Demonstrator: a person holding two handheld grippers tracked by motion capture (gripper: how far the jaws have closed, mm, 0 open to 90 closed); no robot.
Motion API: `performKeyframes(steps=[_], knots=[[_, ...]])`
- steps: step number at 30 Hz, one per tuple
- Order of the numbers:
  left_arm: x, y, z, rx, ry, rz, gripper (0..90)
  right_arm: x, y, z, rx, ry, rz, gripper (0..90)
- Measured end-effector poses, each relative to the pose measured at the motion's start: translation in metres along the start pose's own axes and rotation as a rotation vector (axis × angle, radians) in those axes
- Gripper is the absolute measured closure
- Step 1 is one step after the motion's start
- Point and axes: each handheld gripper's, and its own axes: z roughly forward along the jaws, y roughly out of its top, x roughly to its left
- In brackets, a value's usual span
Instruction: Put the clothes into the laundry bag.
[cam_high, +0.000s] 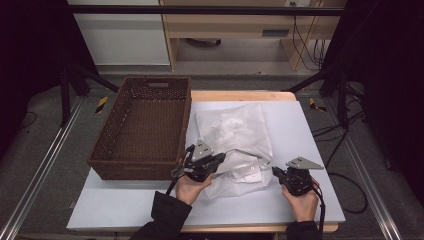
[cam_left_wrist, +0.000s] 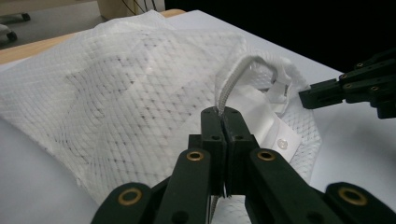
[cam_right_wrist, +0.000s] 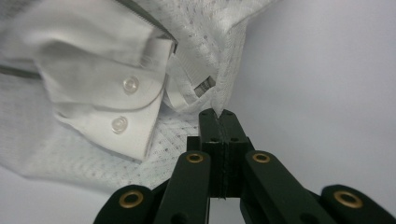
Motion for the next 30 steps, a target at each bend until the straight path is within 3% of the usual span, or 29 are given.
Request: performKeyframes(steps=[3, 6, 8, 10, 13, 16, 17, 19, 22, 24, 26, 27, 30], knots=[[-0.002, -0.006, 0.011, 0.035, 0.0, 0.008, 88.7, -0.002, -0.011, 0.01, 0.039, -0.019, -0.024, 88.0], [-0.001, -0.012, 0.013, 0.048, -0.001, -0.001, 88.7, 0.002, -0.007, 0.003, -0.031, -0.015, -0.061, 76.1], [0.001, -0.013, 0.013, 0.051, 0.005, -0.003, 88.7, 0.011, 0.0, -0.005, -0.086, 0.02, -0.075, 72.4], [0.002, -0.014, 0.012, 0.053, 0.01, 0.001, 88.7, 0.024, 0.005, -0.004, -0.098, 0.064, -0.09, 65.7], [0.002, -0.017, 0.013, 0.056, 0.014, 0.002, 88.7, 0.044, 0.008, 0.017, -0.083, 0.103, -0.112, 46.9], [0.002, -0.02, 0.014, 0.064, 0.015, 0.007, 88.6, 0.058, 0.005, 0.044, -0.028, 0.082, -0.144, 30.3], [0.002, -0.021, 0.015, 0.064, 0.012, 0.006, 88.7, 0.06, 0.004, 0.049, -0.014, 0.076, -0.151, 29.0], [0.003, -0.023, 0.016, 0.066, 0.01, 0.001, 88.7, 0.064, 0.003, 0.058, 0.021, 0.049, -0.168, 30.1], [0.003, -0.023, 0.017, 0.068, 0.008, -0.001, 88.6, 0.066, 0.004, 0.06, 0.03, 0.016, -0.17, 38.7], [0.003, -0.023, 0.017, 0.066, 0.009, -0.001, 88.6, 0.066, 0.006, 0.06, 0.023, -0.013, -0.159, 53.9], [0.003, -0.023, 0.016, 0.065, 0.007, -0.002, 88.7, 0.065, 0.009, 0.06, 0.032, -0.013, -0.125, 58.3], [0.003, -0.023, 0.015, 0.064, 0.008, -0.003, 88.6, 0.064, 0.01, 0.059, 0.043, -0.009, -0.117, 79.6], [0.005, -0.022, 0.014, 0.057, 0.006, -0.007, 88.6, 0.062, 0.013, 0.051, 0.021, 0.021, -0.104, 86.5]])
